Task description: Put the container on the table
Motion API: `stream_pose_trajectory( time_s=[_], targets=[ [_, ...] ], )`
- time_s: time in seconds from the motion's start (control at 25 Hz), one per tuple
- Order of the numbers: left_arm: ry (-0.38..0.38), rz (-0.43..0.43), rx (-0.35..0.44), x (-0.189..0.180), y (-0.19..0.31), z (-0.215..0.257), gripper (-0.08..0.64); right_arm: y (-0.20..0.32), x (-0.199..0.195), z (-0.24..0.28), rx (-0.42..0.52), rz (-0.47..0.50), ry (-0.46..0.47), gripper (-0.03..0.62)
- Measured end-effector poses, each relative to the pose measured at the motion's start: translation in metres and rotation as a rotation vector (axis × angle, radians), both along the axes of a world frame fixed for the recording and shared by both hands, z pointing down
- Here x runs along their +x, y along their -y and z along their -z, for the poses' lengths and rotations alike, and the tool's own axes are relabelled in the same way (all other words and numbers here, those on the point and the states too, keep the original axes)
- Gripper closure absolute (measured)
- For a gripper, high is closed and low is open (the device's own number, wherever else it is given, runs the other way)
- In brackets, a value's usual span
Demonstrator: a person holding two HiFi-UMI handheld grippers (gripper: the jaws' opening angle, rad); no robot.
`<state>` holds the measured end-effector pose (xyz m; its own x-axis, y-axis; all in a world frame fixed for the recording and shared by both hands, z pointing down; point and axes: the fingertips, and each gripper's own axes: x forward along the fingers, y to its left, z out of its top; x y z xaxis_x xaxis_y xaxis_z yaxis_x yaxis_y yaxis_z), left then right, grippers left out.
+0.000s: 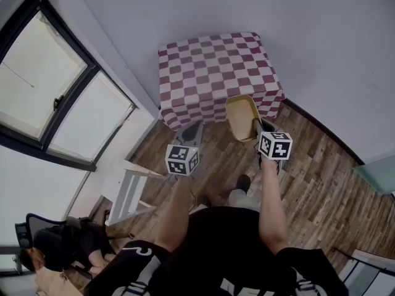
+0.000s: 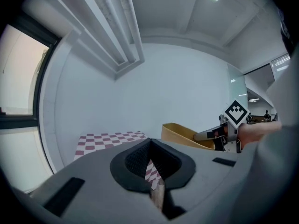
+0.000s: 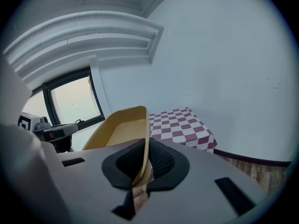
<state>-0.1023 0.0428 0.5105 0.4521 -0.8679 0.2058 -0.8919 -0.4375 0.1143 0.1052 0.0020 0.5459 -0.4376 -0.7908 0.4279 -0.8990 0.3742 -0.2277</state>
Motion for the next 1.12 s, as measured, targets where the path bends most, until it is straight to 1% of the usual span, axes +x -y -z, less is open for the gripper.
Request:
stream_pose_trajectory(
  time_s=[0.28,0.6,1.0,1.12],
  targets=[
    [0.013,0.040,-0.014,0.031,0.053,0.003,0.535,0.058,0.019,-0.005,-0.007,0.058,0.010,0.562],
    [0.039,0.124,-0.023,0.052,0.096,-0.010,0.535,0.116,0.034,-0.014,-0.002,0.128,0.025,0.561],
    [0.043,0.196,-0.037,0.074,0.132,-0.011,0.535,0.162,0.055,-0.017,-0.009,0.188,0.023,0.563],
    [0.066,0.225,-0.040,0.082,0.141,-0.012,0.535,0.173,0.064,-0.017,-0.008,0.200,0.024,0.561]
  ],
)
